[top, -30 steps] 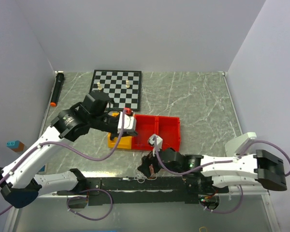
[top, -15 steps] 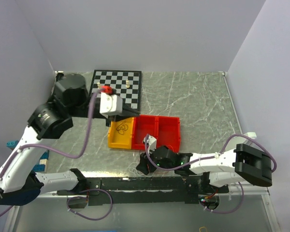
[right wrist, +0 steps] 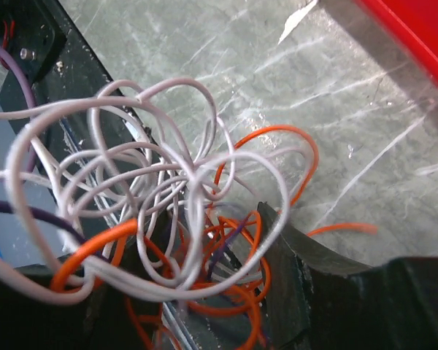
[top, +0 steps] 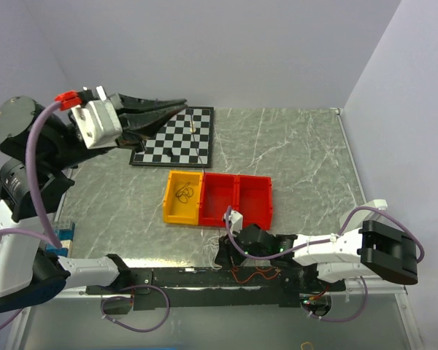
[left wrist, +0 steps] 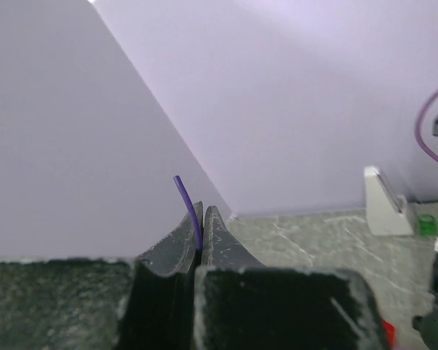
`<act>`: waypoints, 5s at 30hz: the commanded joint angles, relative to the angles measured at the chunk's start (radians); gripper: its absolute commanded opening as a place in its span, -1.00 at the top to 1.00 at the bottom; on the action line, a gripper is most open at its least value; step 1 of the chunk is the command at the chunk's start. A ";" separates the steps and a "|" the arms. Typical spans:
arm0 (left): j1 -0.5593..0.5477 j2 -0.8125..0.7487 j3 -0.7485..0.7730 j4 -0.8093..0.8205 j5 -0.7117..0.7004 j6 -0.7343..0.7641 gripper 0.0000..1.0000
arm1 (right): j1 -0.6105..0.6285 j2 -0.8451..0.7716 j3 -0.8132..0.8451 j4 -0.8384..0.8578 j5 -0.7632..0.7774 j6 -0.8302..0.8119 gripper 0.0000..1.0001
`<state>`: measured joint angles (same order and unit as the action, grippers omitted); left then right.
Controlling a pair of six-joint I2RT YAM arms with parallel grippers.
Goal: Untangle the cables
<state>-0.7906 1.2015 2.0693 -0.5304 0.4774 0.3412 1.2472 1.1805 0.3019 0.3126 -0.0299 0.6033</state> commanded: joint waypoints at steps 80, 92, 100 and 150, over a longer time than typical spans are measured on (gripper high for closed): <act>0.068 -0.031 -0.623 1.006 -0.474 0.648 0.98 | 0.021 -0.151 -0.083 -0.164 0.081 0.145 -0.10; 0.068 0.076 -0.491 1.310 -0.381 0.860 0.98 | 0.021 -0.157 -0.092 -0.156 0.081 0.145 -0.08; 0.068 0.086 -0.456 1.357 -0.270 0.930 0.98 | 0.021 -0.173 -0.099 -0.155 0.082 0.150 -0.08; 0.140 -0.281 -1.051 0.653 -0.580 0.550 0.98 | 0.021 -0.193 -0.107 -0.165 0.085 0.159 -0.06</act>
<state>-0.6514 0.9222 1.0534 0.2279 -0.0036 0.9543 1.2610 0.9684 0.1886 0.1452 0.0448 0.7650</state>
